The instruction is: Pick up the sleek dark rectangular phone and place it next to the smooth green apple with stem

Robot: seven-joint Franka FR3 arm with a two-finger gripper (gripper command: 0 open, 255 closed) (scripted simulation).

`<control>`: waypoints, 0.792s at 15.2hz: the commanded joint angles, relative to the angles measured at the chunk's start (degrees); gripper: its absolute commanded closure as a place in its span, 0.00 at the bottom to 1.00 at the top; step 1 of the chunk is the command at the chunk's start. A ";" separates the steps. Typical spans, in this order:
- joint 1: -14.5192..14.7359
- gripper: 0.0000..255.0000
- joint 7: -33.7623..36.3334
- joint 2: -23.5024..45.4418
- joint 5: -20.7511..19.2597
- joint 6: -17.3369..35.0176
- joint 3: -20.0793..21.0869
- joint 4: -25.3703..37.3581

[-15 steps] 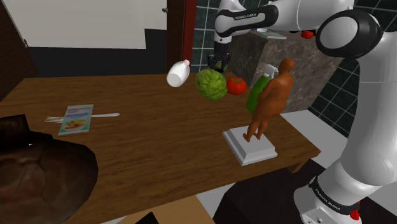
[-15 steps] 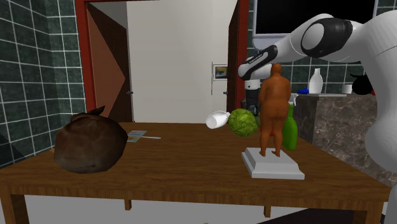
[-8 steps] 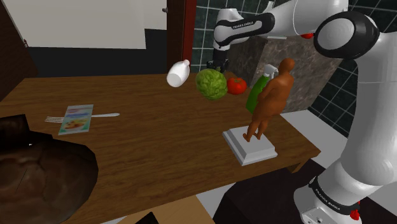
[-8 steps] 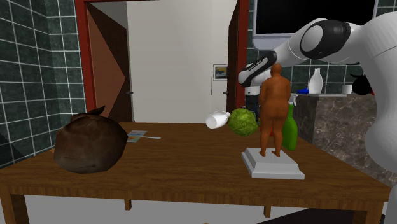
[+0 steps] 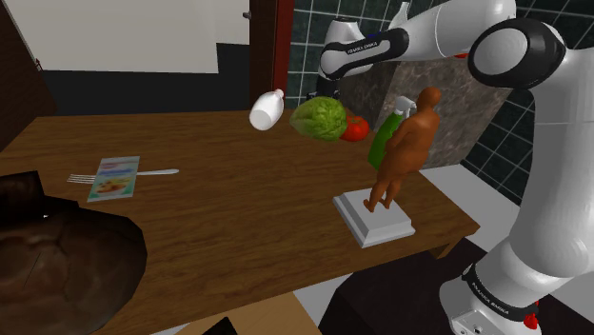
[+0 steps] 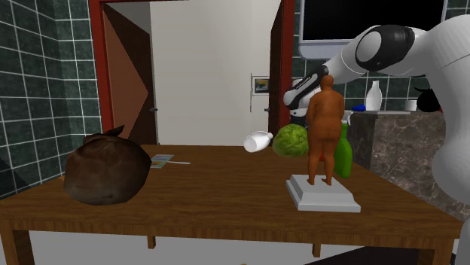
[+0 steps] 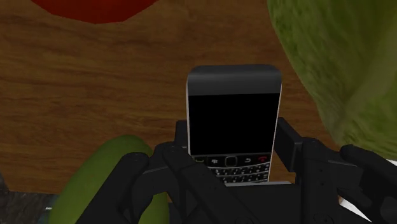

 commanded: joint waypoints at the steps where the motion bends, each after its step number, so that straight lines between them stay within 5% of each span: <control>1: 0.56 1.00 -0.46 1.77 0.22 -7.64 0.11 0.80; 6: 0.97 1.00 -0.63 1.73 0.55 -7.60 -0.41 0.79; 7: 0.92 0.00 -0.52 0.70 0.62 -7.32 -0.33 -0.52; 11: -0.10 0.00 -0.41 -6.24 1.12 -3.29 -0.01 -11.53; 12: 1.06 0.00 -0.68 1.72 0.63 -7.59 -0.54 0.78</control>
